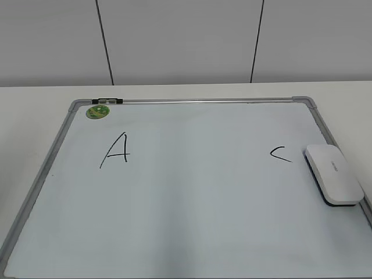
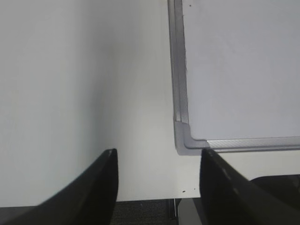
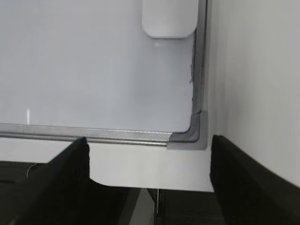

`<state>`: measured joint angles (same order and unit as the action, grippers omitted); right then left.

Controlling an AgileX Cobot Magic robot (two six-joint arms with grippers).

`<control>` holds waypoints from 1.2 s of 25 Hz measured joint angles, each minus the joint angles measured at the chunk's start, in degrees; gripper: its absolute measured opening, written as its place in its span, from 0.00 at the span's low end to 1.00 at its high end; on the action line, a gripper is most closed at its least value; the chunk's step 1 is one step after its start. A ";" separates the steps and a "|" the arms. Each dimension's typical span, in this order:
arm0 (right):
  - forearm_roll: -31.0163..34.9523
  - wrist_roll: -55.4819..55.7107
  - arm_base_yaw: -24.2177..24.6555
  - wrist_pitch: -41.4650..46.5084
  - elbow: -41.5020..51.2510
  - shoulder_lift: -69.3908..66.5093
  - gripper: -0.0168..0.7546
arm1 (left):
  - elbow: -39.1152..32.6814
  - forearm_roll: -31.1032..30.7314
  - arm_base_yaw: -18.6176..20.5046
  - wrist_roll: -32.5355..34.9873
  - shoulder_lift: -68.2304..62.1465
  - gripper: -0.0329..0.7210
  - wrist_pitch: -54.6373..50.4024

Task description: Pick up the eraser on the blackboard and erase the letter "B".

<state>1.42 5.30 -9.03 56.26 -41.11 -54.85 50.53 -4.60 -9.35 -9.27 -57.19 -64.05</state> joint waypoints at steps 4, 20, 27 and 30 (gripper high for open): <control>-0.02 0.02 0.00 3.95 3.78 9.34 0.79 | -7.18 0.00 0.00 -0.10 9.73 0.60 0.00; -3.81 -1.21 0.00 13.32 10.53 31.82 0.79 | -19.12 -4.15 0.00 -0.23 45.39 0.60 -2.21; -4.04 -4.54 0.00 9.90 12.38 32.22 0.79 | -20.78 -4.24 0.00 -0.23 47.21 0.60 0.41; -4.16 -4.88 0.00 9.28 12.63 32.22 0.79 | -20.78 -4.24 0.00 -0.23 47.21 0.60 0.55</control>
<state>-2.74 0.41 -9.03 65.54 -28.48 -22.62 29.75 -8.84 -9.35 -9.49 -9.98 -63.50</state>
